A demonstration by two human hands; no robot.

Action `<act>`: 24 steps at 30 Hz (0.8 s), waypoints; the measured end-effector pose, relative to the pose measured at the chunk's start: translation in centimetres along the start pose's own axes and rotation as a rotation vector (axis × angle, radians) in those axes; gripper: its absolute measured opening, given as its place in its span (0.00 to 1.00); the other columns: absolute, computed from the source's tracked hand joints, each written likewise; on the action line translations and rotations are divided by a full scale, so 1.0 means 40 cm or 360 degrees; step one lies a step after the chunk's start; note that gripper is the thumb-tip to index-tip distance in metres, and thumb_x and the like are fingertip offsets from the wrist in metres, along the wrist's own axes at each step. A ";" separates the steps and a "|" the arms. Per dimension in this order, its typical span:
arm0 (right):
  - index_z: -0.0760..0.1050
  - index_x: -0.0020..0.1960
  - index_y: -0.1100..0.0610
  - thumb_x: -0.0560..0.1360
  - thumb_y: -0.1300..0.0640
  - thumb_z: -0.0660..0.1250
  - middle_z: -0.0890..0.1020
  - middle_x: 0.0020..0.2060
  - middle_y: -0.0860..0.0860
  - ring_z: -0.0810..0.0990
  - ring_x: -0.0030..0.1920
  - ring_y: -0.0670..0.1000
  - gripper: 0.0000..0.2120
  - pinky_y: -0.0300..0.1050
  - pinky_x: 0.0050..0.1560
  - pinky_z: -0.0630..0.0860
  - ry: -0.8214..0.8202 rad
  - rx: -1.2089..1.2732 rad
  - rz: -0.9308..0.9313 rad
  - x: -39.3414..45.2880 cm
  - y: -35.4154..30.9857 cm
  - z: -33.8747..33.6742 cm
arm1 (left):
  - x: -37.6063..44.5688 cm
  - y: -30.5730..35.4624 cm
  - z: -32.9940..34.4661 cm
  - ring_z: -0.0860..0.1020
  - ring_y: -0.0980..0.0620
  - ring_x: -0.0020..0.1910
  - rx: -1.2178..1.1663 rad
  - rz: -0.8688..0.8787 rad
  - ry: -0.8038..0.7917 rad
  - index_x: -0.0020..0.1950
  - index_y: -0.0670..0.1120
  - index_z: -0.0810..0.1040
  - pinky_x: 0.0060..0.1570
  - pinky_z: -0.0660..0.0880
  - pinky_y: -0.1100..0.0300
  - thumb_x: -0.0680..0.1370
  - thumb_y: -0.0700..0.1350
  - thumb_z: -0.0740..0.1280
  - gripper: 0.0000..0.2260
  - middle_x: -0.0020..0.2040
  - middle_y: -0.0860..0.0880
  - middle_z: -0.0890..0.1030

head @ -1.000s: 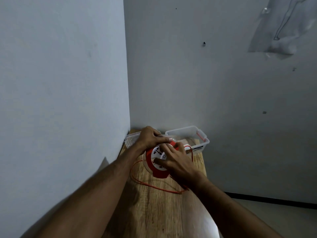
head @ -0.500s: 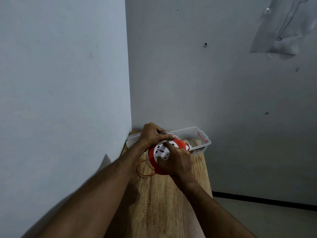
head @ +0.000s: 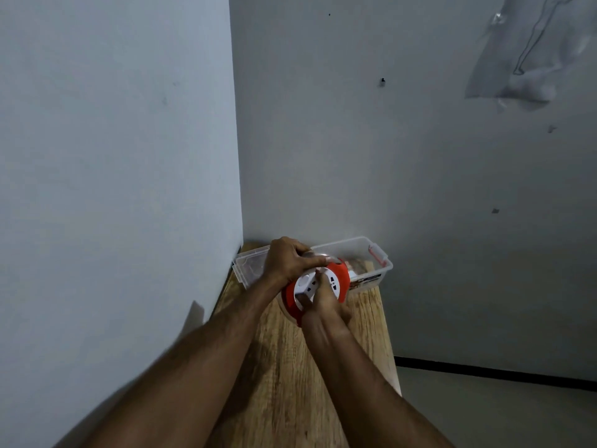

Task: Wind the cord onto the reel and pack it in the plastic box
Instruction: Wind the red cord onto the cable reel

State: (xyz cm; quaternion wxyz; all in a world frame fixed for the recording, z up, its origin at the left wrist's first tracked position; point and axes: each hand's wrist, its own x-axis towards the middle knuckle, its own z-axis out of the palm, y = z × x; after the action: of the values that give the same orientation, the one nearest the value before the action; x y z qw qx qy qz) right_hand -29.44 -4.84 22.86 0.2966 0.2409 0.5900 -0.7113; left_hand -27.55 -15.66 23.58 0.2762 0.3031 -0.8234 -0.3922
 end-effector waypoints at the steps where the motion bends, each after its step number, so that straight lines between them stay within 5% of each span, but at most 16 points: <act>1: 0.65 0.72 0.62 0.68 0.48 0.81 0.74 0.66 0.61 0.76 0.66 0.65 0.41 0.66 0.64 0.76 -0.0022 0.0107 0.0091 0.000 -0.008 0.007 | 0.001 -0.005 -0.001 0.84 0.52 0.32 -0.0011 -0.0005 0.0003 0.42 0.46 0.89 0.36 0.84 0.51 0.64 0.68 0.77 0.26 0.36 0.50 0.87; 4: 0.71 0.64 0.61 0.70 0.55 0.80 0.79 0.58 0.59 0.82 0.57 0.64 0.29 0.64 0.58 0.80 -0.0174 0.0144 0.0053 -0.006 -0.014 -0.002 | 0.011 -0.022 -0.010 0.85 0.51 0.32 -0.0057 -0.0075 0.0000 0.40 0.45 0.89 0.34 0.83 0.51 0.66 0.66 0.78 0.23 0.35 0.50 0.87; 6: 0.73 0.51 0.57 0.72 0.61 0.77 0.81 0.47 0.54 0.85 0.45 0.58 0.14 0.57 0.47 0.84 -0.0238 -0.0079 -0.0305 -0.016 -0.002 -0.036 | 0.012 -0.022 -0.018 0.84 0.53 0.31 -0.0124 -0.0150 0.0021 0.41 0.43 0.89 0.31 0.80 0.58 0.69 0.61 0.79 0.20 0.35 0.49 0.87; 10: 0.77 0.51 0.53 0.73 0.60 0.74 0.83 0.46 0.47 0.83 0.43 0.46 0.09 0.40 0.44 0.81 -0.0564 -0.1136 -0.2337 0.006 -0.005 -0.106 | 0.019 -0.021 -0.046 0.84 0.53 0.31 -0.0071 -0.0142 -0.0028 0.40 0.43 0.88 0.30 0.78 0.62 0.70 0.60 0.79 0.20 0.35 0.49 0.86; 12: 0.78 0.58 0.54 0.71 0.56 0.76 0.82 0.55 0.52 0.81 0.56 0.52 0.17 0.52 0.59 0.80 -0.0786 -0.1798 -0.2973 0.050 -0.026 -0.123 | 0.019 -0.020 -0.059 0.86 0.50 0.35 -0.0061 -0.0158 -0.0072 0.43 0.43 0.88 0.37 0.83 0.57 0.71 0.61 0.78 0.20 0.39 0.47 0.88; 15: 0.76 0.66 0.49 0.67 0.57 0.79 0.75 0.67 0.55 0.71 0.72 0.58 0.29 0.67 0.70 0.67 -0.0944 -0.2514 -0.3139 0.087 -0.067 -0.129 | 0.021 -0.020 -0.066 0.86 0.51 0.34 -0.0092 -0.0159 -0.0111 0.42 0.45 0.88 0.36 0.82 0.58 0.70 0.60 0.79 0.18 0.38 0.48 0.87; 18: 0.75 0.69 0.46 0.66 0.56 0.80 0.72 0.68 0.57 0.68 0.71 0.59 0.33 0.68 0.69 0.68 -0.0959 -0.2747 -0.3223 0.090 -0.086 -0.123 | 0.015 -0.008 -0.062 0.84 0.50 0.31 -0.0080 -0.0136 -0.0133 0.39 0.43 0.88 0.32 0.79 0.60 0.68 0.60 0.80 0.19 0.32 0.48 0.86; 24: 0.72 0.69 0.45 0.68 0.45 0.78 0.70 0.69 0.57 0.70 0.70 0.59 0.32 0.64 0.65 0.68 -0.0844 -0.2813 -0.3311 0.090 -0.097 -0.104 | 0.014 0.003 -0.058 0.86 0.49 0.34 -0.0083 -0.0109 -0.0187 0.42 0.42 0.89 0.41 0.85 0.51 0.69 0.57 0.80 0.17 0.36 0.47 0.87</act>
State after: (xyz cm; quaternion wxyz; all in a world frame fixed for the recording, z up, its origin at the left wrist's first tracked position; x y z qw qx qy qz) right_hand -34.76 -0.73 22.30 -0.2089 -0.7099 0.6723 -0.0221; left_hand -26.34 -17.09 25.05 0.2216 0.3003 -0.8168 -0.4398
